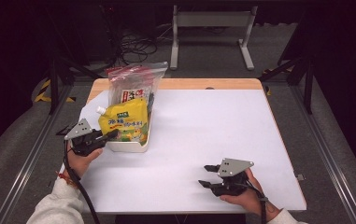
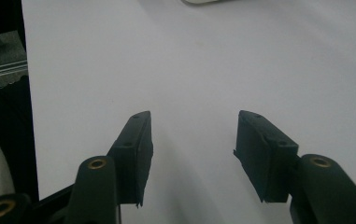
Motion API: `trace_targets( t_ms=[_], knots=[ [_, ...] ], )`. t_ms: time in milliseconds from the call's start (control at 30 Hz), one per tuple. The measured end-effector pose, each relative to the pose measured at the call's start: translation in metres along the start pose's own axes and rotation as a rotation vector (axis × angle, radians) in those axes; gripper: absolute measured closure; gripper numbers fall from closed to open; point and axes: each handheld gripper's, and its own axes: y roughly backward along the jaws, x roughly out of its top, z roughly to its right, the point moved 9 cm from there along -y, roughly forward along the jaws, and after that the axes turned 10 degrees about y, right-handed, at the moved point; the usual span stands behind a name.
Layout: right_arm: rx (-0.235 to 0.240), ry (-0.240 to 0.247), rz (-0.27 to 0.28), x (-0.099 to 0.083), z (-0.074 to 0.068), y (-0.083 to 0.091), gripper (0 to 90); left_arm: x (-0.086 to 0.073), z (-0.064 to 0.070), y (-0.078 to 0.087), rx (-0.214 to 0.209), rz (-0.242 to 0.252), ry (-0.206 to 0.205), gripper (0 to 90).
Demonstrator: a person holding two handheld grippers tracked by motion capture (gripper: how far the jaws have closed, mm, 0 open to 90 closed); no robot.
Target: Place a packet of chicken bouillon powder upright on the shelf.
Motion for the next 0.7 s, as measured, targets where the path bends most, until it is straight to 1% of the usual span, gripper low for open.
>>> trace_targets(
  t_ms=[133, 267, 400, 433, 500, 600, 700],
  knots=[
    [-0.004, 0.001, 0.003, 0.0006, 0.0008, 0.0008, 45.8, 0.0004, 0.0004, 0.0002, 0.012, 0.002, 0.0, 79.0],
    [-0.008, 0.003, 0.005, 0.0005, 0.0019, 0.0019, 45.8, 0.0005, 0.0012, 0.0007, 0.019, 0.003, 0.01, 77.5],
    [-0.013, -0.002, 0.008, 0.0005, 0.0033, 0.0034, 45.6, 0.001, 0.0013, 0.0017, 0.028, 0.003, 0.003, 76.2],
    [-0.014, -0.002, 0.009, 0.0007, 0.0037, 0.0038, 45.6, 0.0016, 0.0017, 0.0025, 0.033, 0.009, 0.01, 75.7],
    [-0.016, 0.0, 0.009, 0.0009, 0.004, 0.0042, 45.6, 0.0022, 0.0017, 0.0037, 0.041, 0.009, 0.001, 75.1],
    [-0.021, 0.0, 0.012, 0.0014, 0.0049, 0.0057, 45.5, 0.003, 0.0027, 0.0058, 0.055, 0.013, 0.004, 72.4],
    [-0.024, -0.003, 0.013, 0.0012, 0.0057, 0.0062, 45.5, 0.0039, 0.0028, 0.0081, 0.07, 0.015, -0.002, 70.4]
  ],
)
